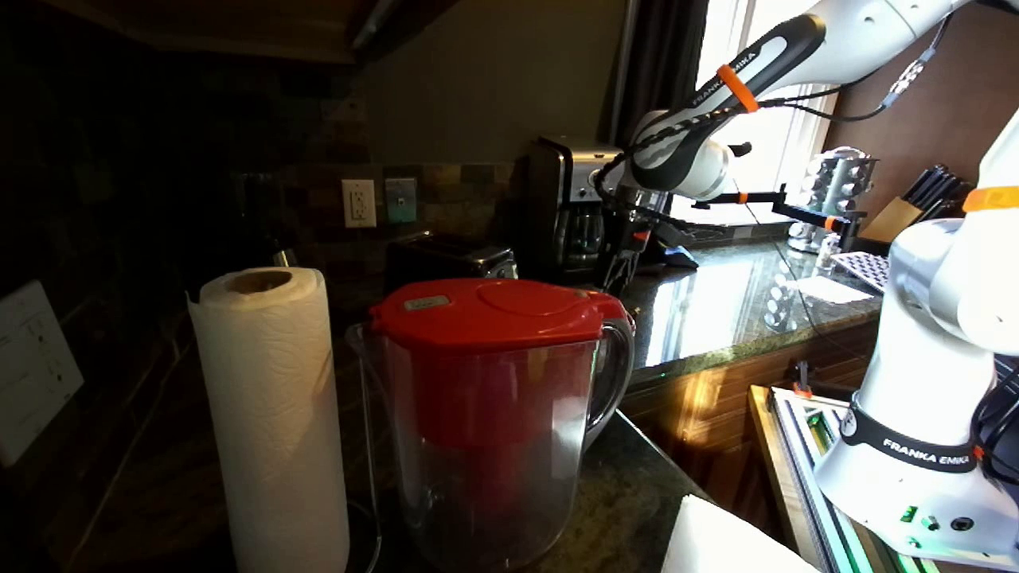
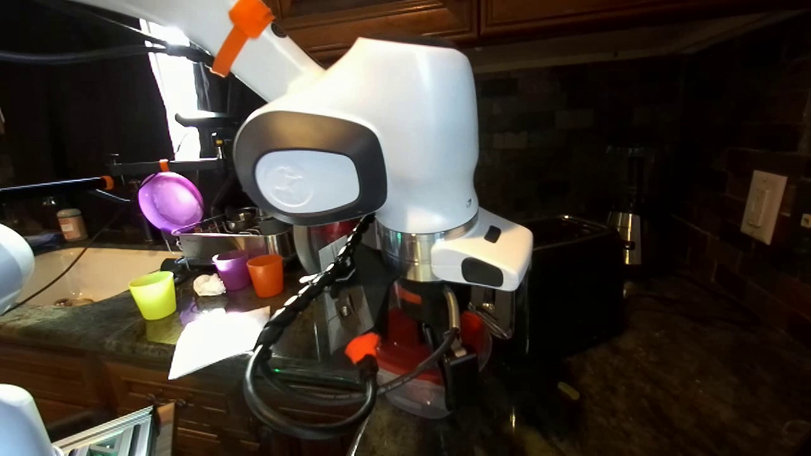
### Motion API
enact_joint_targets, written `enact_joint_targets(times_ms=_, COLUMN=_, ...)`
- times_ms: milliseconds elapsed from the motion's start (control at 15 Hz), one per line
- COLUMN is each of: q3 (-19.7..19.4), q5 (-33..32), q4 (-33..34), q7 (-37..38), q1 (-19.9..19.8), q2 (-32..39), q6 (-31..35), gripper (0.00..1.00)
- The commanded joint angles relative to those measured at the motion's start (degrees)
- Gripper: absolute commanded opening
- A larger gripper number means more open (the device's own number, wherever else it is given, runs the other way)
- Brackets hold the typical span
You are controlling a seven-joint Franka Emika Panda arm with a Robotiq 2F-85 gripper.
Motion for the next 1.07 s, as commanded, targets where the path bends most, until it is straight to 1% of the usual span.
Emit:
enact_joint_targets(times_ms=0, q3=0.2, q5=2.9, q4=1.7, q7=-1.7, q1=0.5, q2=2.1, q6=-0.2, gripper=1.00)
enact_joint_targets(times_ms=200, q3=1.0, q5=2.0, q4=2.3, q7=0.6, q1=-0.2, q2=2.1, q6=-2.2, gripper=0.98)
enact_joint_targets(times_ms=400, q3=1.8, q5=1.0, q4=2.2, q7=3.3, q1=-0.6, q2=1.8, q6=-2.2, gripper=0.97)
enact_joint_targets(times_ms=467, q3=2.0, q5=0.6, q4=2.2, q7=3.9, q1=-0.7, q2=1.5, q6=-2.7, gripper=0.95)
enact_joint_targets(times_ms=667, q3=2.4, q5=-0.2, q4=1.9, q7=5.4, q1=-1.2, q2=0.4, q6=-3.8, gripper=0.96)
enact_joint_targets(times_ms=733, q3=2.5, q5=-0.3, q4=1.9, q7=5.7, q1=-1.3, q2=0.2, q6=-3.9, gripper=0.94)
enact_joint_targets(times_ms=800, q3=2.6, q5=-0.2, q4=1.9, q7=5.9, q1=-1.3, q2=0.2, q6=-4.0, gripper=0.91)
enact_joint_targets(times_ms=933, q3=2.7, q5=-0.5, q4=1.9, q7=6.4, q1=-1.5, q2=0.1, q6=-3.8, gripper=0.81)
enact_joint_targets(times_ms=1000, q3=2.7, q5=-0.5, q4=1.8, q7=6.6, q1=-1.5, q2=0.0, q6=-3.8, gripper=0.69)
